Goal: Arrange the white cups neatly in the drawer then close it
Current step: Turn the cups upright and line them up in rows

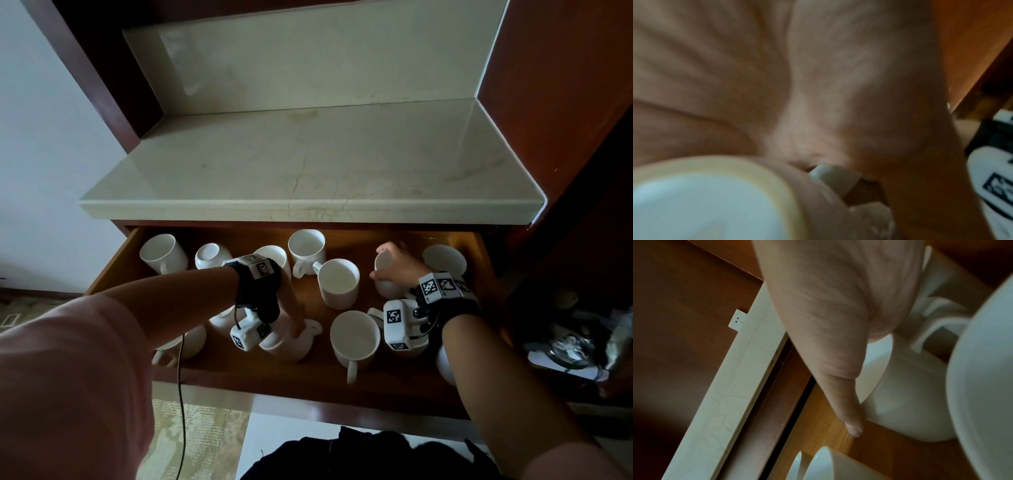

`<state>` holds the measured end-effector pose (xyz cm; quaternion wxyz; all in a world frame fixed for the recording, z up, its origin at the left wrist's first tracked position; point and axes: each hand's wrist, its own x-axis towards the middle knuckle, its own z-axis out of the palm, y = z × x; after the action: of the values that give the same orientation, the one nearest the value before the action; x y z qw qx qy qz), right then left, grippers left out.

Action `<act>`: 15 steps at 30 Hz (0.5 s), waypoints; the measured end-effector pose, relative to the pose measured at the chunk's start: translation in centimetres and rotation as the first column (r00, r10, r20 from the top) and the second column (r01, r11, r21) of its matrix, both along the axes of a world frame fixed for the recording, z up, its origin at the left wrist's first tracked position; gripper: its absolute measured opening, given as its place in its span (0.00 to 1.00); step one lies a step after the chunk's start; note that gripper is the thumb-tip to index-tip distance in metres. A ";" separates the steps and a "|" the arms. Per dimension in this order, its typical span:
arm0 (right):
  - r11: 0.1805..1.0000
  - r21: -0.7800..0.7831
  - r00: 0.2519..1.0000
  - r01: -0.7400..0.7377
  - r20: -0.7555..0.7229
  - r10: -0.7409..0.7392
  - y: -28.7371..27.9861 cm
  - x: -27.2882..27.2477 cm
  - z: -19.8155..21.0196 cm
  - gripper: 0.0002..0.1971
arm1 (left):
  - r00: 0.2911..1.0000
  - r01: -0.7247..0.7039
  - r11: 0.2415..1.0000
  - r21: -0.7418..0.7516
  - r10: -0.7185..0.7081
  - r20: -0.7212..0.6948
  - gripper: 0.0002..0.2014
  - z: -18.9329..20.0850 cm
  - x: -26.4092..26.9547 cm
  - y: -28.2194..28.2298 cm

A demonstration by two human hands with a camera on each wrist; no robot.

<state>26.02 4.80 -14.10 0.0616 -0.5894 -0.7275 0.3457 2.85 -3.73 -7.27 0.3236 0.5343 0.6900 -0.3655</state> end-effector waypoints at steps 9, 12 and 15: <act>1.000 0.006 1.000 -0.004 0.023 0.004 0.1 0.0 -0.1 0.33 | 0.927 -0.074 0.997 -0.025 0.078 0.367 0.35 -1.0 -4.0 1.1; 1.000 0.017 0.999 -0.006 0.034 0.005 0.0 -0.1 -0.1 0.32 | 0.896 -0.007 0.998 0.065 -0.022 0.443 0.30 1.4 -3.1 -0.3; 1.000 0.013 0.999 0.004 0.034 -0.005 0.1 -0.1 -0.1 0.32 | 0.905 0.050 0.979 0.200 -0.129 0.406 0.32 1.3 -3.4 -0.6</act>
<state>25.88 4.85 -14.16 0.0536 -0.5965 -0.7294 0.3308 -0.56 -4.30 -5.98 0.3952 0.6589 0.6107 -0.1918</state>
